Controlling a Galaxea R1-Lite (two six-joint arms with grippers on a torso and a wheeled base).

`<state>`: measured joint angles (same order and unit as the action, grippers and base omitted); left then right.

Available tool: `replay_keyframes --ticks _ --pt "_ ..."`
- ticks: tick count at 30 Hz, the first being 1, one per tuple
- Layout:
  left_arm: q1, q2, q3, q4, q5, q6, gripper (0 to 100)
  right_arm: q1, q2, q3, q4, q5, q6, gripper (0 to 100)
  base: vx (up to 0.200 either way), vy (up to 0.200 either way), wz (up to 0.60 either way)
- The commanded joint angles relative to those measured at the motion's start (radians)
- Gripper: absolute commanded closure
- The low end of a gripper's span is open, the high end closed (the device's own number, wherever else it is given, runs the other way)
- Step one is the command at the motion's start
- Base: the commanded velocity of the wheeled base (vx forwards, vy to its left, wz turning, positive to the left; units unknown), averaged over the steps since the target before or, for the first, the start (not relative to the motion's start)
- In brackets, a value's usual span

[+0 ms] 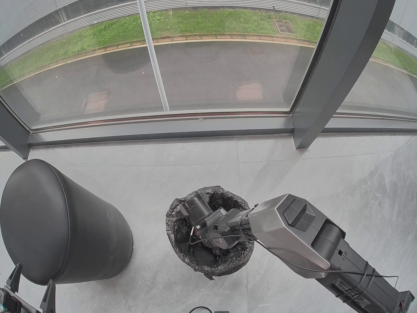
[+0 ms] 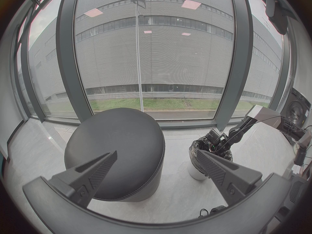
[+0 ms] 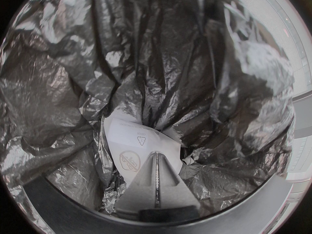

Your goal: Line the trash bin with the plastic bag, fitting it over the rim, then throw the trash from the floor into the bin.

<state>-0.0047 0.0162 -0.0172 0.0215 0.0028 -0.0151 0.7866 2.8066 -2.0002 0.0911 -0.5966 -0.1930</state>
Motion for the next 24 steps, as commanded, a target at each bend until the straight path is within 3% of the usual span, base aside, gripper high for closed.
replay_keyframes --ticks 1,24 --pt "0.000 -0.015 0.011 0.000 0.000 0.000 0 -0.007 0.019 0.000 -0.002 0.000 0.000 100 0.000 0.000 0.00" --pt "0.000 -0.015 0.011 0.000 0.000 0.000 0 -0.044 0.059 0.000 -0.042 0.000 0.000 100 0.000 0.000 0.00"
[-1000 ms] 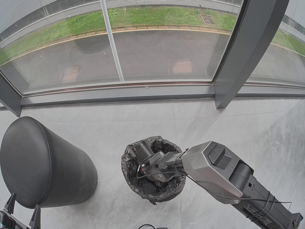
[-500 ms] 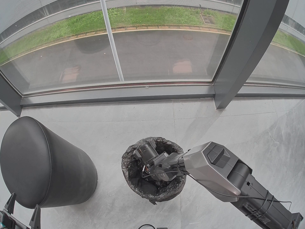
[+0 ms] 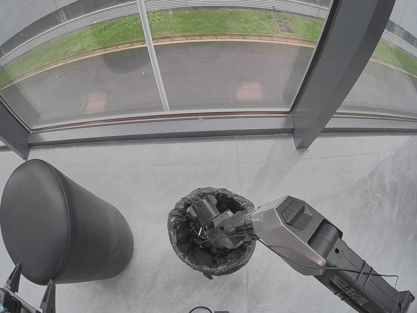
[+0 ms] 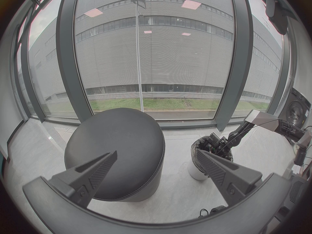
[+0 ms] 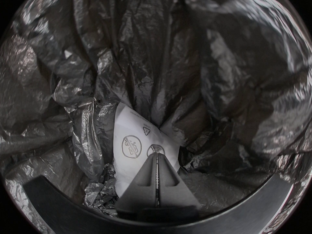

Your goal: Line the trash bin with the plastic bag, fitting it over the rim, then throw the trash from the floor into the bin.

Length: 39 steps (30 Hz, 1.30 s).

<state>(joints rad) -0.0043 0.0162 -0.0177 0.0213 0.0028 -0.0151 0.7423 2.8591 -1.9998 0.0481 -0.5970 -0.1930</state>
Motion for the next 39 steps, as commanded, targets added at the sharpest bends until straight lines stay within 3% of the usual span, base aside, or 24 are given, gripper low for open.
replay_keyframes --ticks 1,19,39 --pt "0.000 -0.015 0.012 0.000 0.000 0.000 0 0.000 0.006 0.000 0.001 0.000 0.000 100 0.000 0.000 0.00" --pt "0.000 -0.015 0.012 0.000 0.000 0.000 0 0.100 -0.075 0.000 0.095 -0.012 0.006 100 0.000 0.000 0.00" --pt "0.000 -0.015 0.012 0.000 0.000 0.000 0 0.026 0.051 0.000 0.085 -0.015 0.012 100 0.000 0.000 0.00"
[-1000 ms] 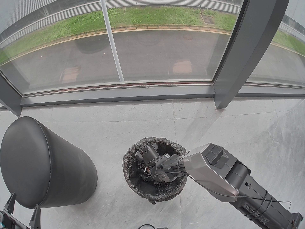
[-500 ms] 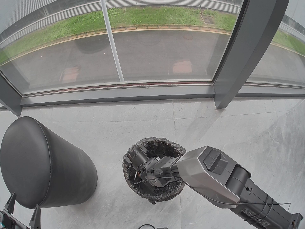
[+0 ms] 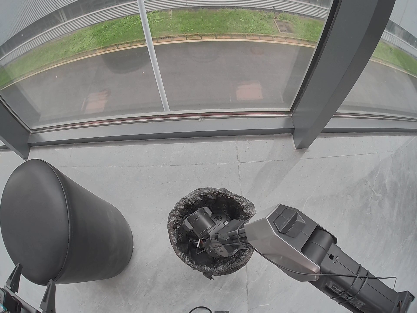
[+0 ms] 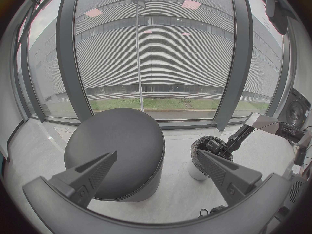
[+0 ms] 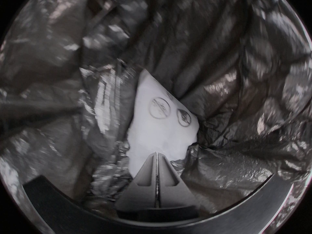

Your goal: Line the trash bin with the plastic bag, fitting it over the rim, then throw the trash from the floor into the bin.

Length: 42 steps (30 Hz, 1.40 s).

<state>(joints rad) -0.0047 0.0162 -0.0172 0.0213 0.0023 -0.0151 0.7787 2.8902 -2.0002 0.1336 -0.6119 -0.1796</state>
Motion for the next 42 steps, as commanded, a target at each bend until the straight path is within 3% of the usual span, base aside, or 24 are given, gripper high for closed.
replay_keyframes --ticks 1,25,42 --pt "0.000 -0.015 0.011 0.000 0.001 0.000 0 -0.013 0.021 0.000 -0.002 0.000 0.000 100 0.000 0.000 0.00" --pt "0.000 -0.015 0.011 0.000 0.001 0.000 0 -0.024 0.049 0.000 -0.023 0.000 -0.001 100 0.000 0.000 0.00" --pt "0.000 -0.015 0.011 0.000 0.001 0.000 0 -0.022 -0.060 0.000 -0.020 -0.002 -0.008 100 0.000 0.000 0.00"
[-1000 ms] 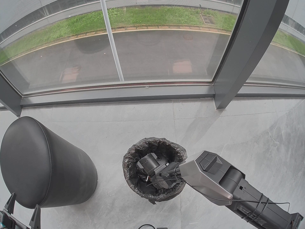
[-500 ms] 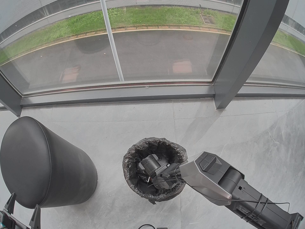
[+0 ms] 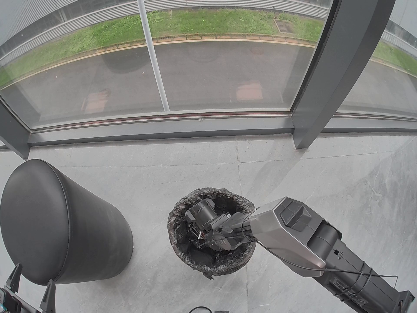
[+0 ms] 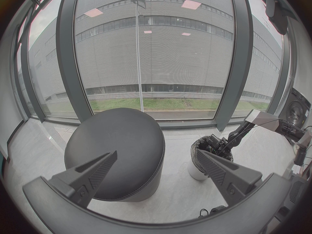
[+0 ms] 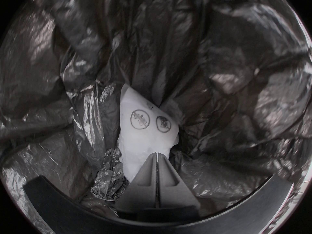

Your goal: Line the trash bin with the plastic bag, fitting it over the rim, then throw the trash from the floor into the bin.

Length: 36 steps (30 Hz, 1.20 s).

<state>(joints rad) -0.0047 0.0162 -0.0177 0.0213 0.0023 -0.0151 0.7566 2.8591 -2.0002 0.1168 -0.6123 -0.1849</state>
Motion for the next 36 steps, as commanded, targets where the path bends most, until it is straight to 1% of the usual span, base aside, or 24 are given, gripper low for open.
replay_keyframes --ticks 1,10,12,17,22,24,31,36 --pt "0.000 -0.015 0.012 0.000 0.001 0.000 0 -0.002 -0.029 0.000 -0.005 -0.001 -0.004 100 0.000 0.000 0.00" --pt "0.000 -0.015 0.012 0.000 0.001 0.000 0 -0.003 -0.007 0.000 -0.048 0.000 -0.007 100 0.000 0.000 0.00" --pt "0.000 -0.015 0.012 0.000 0.001 0.000 0 -0.003 0.000 0.000 -0.075 0.000 -0.008 100 0.000 0.000 0.00" --pt "0.000 -0.015 0.012 0.000 0.001 0.000 0 -0.002 0.006 0.000 -0.114 0.000 -0.041 100 0.000 0.000 0.00" --pt "0.000 -0.015 0.012 0.000 0.001 0.000 0 -0.006 0.019 0.000 -0.132 0.000 -0.044 100 0.000 0.000 0.00" --pt "0.000 -0.015 0.012 0.000 0.001 0.000 0 -0.006 0.028 0.000 -0.169 0.000 -0.053 100 0.000 0.000 0.00" --pt "0.000 -0.015 0.012 0.000 0.001 0.000 0 -0.003 0.022 0.000 -0.167 -0.001 -0.057 100 0.000 0.000 0.00" --pt "0.000 -0.015 0.012 0.000 0.001 0.000 0 0.018 -0.023 0.000 -0.158 -0.004 -0.074 100 0.000 0.000 0.00"
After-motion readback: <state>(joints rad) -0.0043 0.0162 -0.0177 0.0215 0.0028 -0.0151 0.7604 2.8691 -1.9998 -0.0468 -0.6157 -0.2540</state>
